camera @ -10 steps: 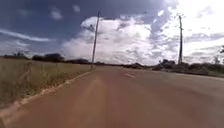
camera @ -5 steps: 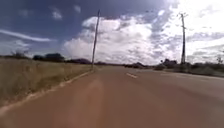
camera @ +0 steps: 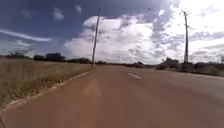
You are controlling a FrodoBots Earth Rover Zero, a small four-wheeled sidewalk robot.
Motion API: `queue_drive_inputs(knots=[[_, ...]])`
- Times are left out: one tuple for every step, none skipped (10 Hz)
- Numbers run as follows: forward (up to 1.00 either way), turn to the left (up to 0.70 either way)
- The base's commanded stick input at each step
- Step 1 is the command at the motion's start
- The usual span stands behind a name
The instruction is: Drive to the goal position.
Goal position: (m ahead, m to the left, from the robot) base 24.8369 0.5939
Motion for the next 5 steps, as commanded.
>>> queue_drive_inputs(knots=[[1.00,0.00],[1.00,0.00],[1.00,0.00],[1.00,0.00],[1.00,0.00]])
